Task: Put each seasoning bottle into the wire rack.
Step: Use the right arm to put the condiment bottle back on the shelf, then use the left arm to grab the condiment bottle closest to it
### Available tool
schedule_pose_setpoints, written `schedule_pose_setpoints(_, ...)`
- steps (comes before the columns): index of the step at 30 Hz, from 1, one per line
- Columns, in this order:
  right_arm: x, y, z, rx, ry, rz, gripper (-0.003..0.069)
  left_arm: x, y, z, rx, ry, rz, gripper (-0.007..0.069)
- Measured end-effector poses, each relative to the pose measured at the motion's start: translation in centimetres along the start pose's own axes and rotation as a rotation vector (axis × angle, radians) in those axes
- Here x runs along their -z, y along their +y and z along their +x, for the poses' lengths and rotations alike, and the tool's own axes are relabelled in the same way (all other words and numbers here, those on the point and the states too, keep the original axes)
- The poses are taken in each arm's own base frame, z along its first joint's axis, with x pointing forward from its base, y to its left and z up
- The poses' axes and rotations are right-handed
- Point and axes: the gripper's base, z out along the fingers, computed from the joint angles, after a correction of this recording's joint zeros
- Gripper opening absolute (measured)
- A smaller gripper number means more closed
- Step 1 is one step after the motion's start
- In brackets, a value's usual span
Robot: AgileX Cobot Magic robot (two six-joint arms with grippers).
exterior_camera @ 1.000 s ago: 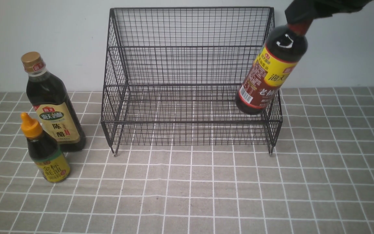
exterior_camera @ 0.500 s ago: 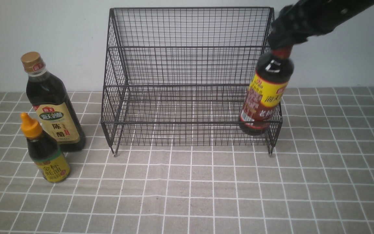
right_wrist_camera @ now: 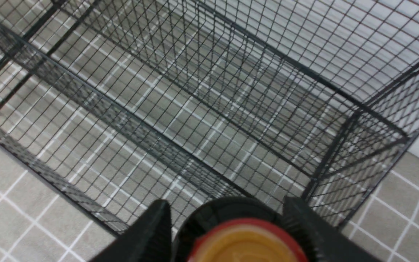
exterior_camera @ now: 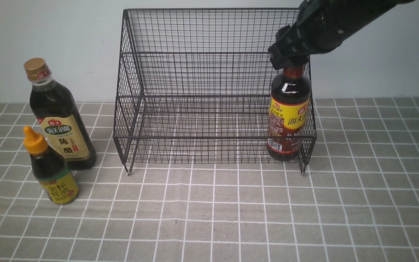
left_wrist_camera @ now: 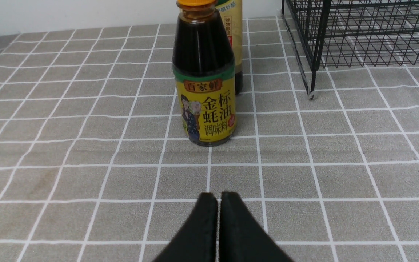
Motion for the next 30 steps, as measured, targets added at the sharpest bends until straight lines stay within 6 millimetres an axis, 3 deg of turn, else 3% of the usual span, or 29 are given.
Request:
schedule_pose_setpoints(3,1.2,-0.2,-0.2,0.008,-0.02,0.034,0.0449,0.0,0.0,0.0,0.0,0.0,0.0,-0.0007)
schedule_pose_setpoints(8,4.7,-0.4,-0.6,0.013,-0.089,0.086,0.0462,0.0,0.0,0.0,0.0,0.0,0.0,-0.0007)
schedule_pose_setpoints(14,13.7,-0.5,-0.4,-0.016,-0.268,0.176,0.0442,0.0,0.0,0.0,0.0,0.0,0.0,-0.0007)
schedule_pose_setpoints(19,23.6,0.0,2.4,-0.11,-0.415,0.235,0.0276,0.0,0.0,0.0,0.0,0.0,0.0,-0.0007)
schedule_pose_setpoints(20,24.0,0.0,2.6,-0.113,-0.422,0.239,0.0267,0.0,0.0,0.0,0.0,0.0,0.0,-0.0007)
schedule_pose_setpoints(22,28.9,0.2,5.0,-0.165,-0.497,0.284,0.015,0.0,0.0,0.0,0.0,0.0,0.0,-0.0007)
schedule_pose_setpoints(24,32.0,0.5,7.0,-0.224,-0.547,0.302,0.0087,0.0,0.0,0.0,0.0,0.0,0.0,-0.0007)
schedule_pose_setpoints(25,34.6,0.7,9.4,-0.277,-0.594,0.317,0.0027,0.0,0.0,0.0,0.0,0.0,0.0,-0.0007)
schedule_pose_setpoints(27,36.7,1.2,12.4,-0.314,-0.648,0.315,0.0001,0.0,0.0,0.0,0.0,0.0,0.0,-0.0007)
schedule_pose_setpoints(28,36.9,1.3,12.7,-0.317,-0.656,0.314,0.0,0.0,0.0,0.0,0.0,0.0,0.0,-0.0007)
schedule_pose_setpoints(29,38.2,1.8,16.0,-0.324,-0.711,0.308,-0.0009,0.0,0.0,0.0,0.0,0.0,0.0,-0.0007)
schedule_pose_setpoints(30,38.5,2.2,17.8,-0.321,-0.749,0.304,-0.0011,0.0,0.0,0.0,0.0,0.0,0.0,-0.0007)
